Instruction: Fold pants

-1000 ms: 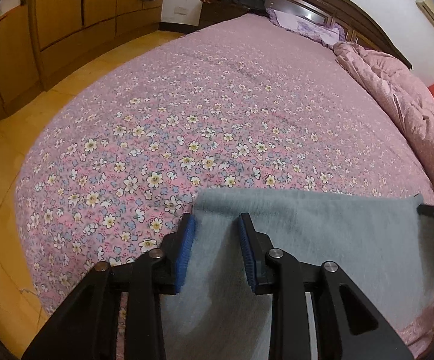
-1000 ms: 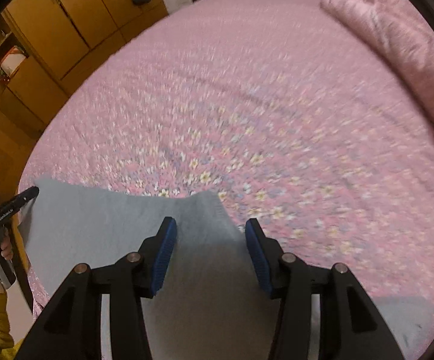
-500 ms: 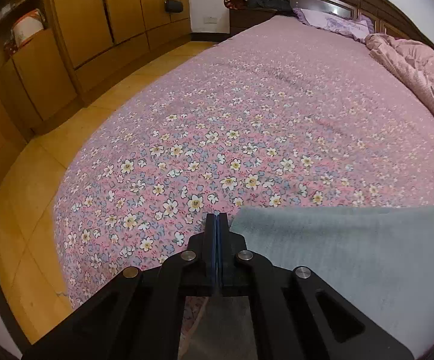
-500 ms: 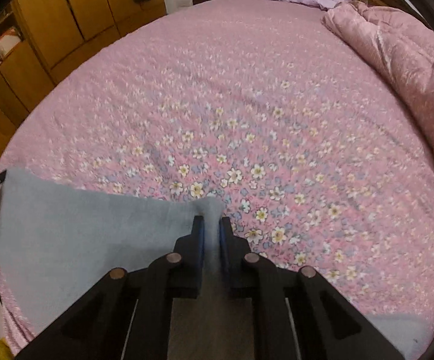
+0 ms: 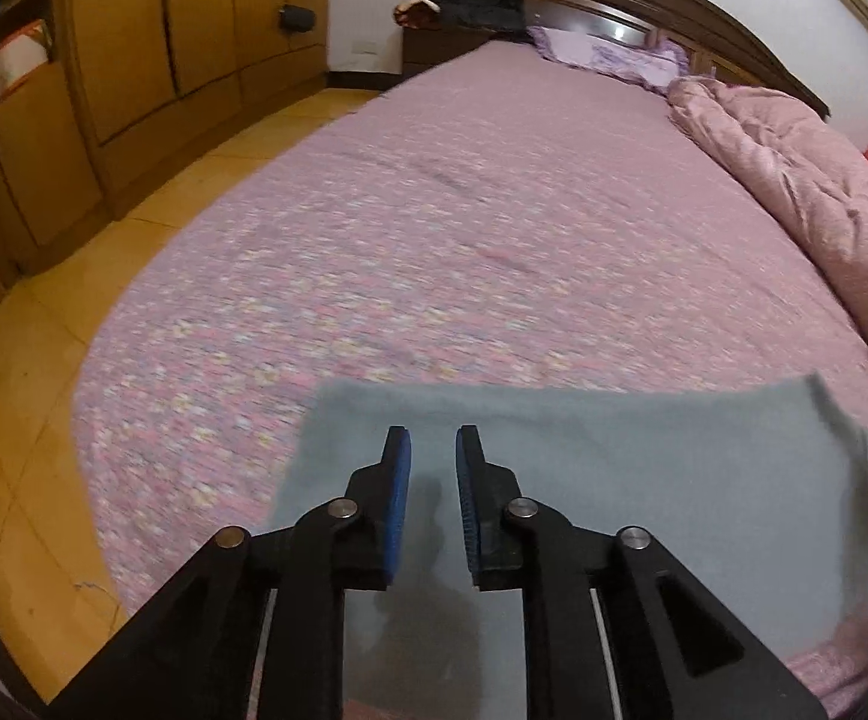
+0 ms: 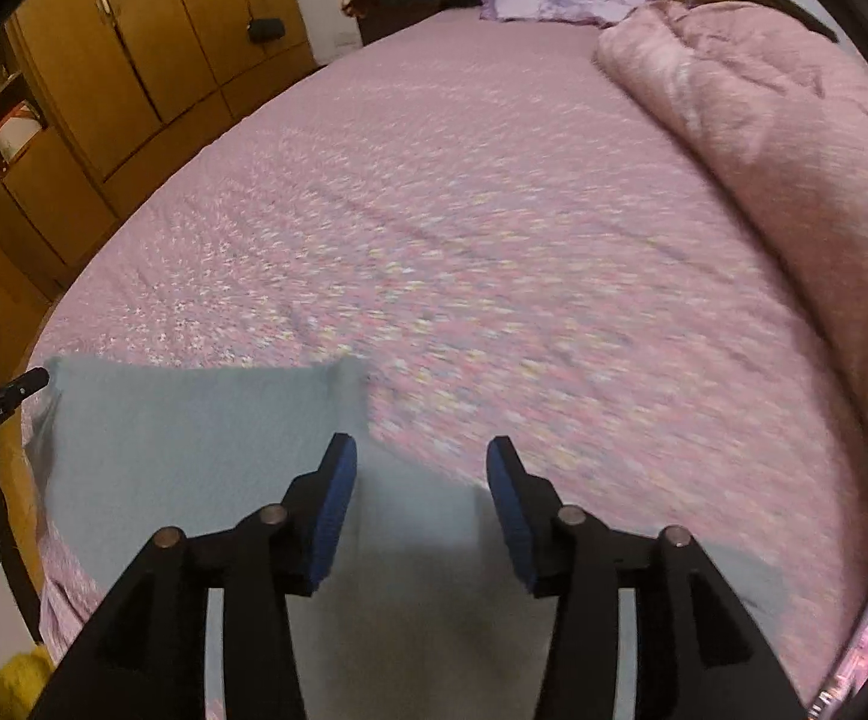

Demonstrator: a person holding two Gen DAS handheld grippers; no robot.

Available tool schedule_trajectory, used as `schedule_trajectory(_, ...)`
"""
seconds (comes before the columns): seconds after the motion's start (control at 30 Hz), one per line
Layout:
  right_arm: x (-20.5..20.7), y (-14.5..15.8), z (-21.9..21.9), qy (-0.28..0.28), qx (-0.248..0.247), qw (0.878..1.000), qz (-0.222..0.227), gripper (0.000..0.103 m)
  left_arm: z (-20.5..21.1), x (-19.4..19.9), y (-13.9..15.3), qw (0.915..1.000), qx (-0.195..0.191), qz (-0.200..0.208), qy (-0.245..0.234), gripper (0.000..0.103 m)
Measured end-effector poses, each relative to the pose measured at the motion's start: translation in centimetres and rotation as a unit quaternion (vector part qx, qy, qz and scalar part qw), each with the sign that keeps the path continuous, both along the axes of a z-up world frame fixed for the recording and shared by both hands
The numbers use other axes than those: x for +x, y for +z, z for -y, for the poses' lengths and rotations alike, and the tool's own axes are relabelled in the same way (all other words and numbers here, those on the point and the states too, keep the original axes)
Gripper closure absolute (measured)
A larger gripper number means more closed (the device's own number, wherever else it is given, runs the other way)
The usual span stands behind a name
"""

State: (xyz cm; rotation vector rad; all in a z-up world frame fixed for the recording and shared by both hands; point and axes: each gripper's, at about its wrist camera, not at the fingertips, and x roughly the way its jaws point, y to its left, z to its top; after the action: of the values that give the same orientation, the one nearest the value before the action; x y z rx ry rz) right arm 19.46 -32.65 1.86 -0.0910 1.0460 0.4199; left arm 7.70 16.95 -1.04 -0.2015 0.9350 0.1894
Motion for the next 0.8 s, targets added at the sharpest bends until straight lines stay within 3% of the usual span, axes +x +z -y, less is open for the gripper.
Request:
schedule_trajectory(0.2,-1.9,1.2,6.6,-0.054,-0.035,0.998,0.012,0.050,3.3,0.3,-0.6,0.9995,-0.001,-0.020,-0.024,0.093)
schedule_trajectory(0.43,-2.9,0.0,12.6,-0.128,-0.097,0.987,0.015,0.048,6.3,0.0,-1.4,0.9978,0.007,-0.041,-0.052,0.093)
schedule_trajectory(0.67,-2.7,-2.8,14.5,-0.128,-0.100,0.987,-0.016,0.047,6.9,-0.1,-1.8,0.9972,0.011,-0.053,-0.051,0.093)
schedule_trajectory(0.8,-2.3,-4.8,14.8,-0.122,-0.075,0.989,-0.037,0.043,7.0,-0.2,-2.0,0.9971,0.013,-0.057,-0.048,0.092)
